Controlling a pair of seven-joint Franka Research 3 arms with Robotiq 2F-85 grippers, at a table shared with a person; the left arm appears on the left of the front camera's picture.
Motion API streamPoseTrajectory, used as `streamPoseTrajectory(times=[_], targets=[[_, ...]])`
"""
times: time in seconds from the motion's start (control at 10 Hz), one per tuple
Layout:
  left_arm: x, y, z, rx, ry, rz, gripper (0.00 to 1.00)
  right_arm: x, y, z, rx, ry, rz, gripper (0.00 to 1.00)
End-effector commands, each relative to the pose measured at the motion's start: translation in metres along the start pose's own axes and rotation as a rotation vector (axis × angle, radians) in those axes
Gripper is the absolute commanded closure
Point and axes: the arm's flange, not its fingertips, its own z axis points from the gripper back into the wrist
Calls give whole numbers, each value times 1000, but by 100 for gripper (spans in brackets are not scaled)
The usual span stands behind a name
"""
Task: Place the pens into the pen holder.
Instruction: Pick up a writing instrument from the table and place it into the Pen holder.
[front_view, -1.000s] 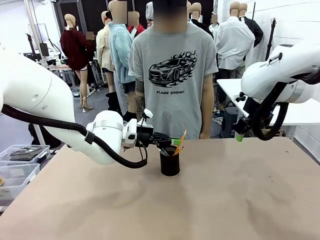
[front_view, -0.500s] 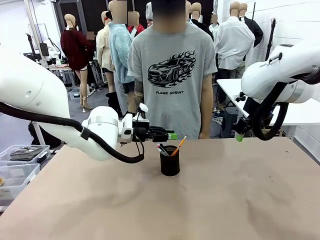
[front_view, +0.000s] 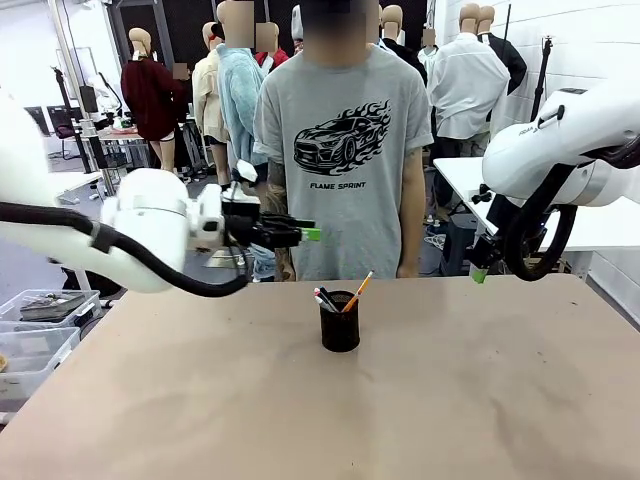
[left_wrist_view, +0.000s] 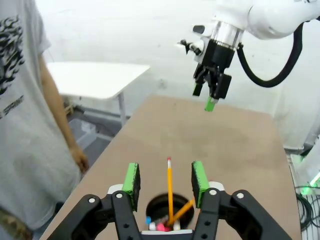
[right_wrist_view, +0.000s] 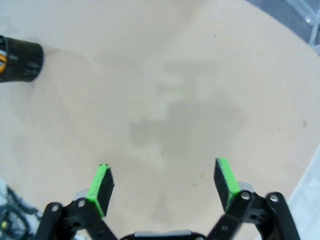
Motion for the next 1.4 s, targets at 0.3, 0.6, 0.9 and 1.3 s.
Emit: streamPoseTrajectory(times=[0.3,0.6,0.9,1.3], targets=[[26,-29,88,119,464,171,0,1,0,-1,-8,-9,3,0],[15,-32,100,217,698,291,0,1,0,-1,-8,-9,3,0],[3,-41,111,336,861,358,0,1,0,-1,-8,-9,3,0],[-10,-33,111,358,863,349,0,1,0,-1,-8,-9,3,0]])
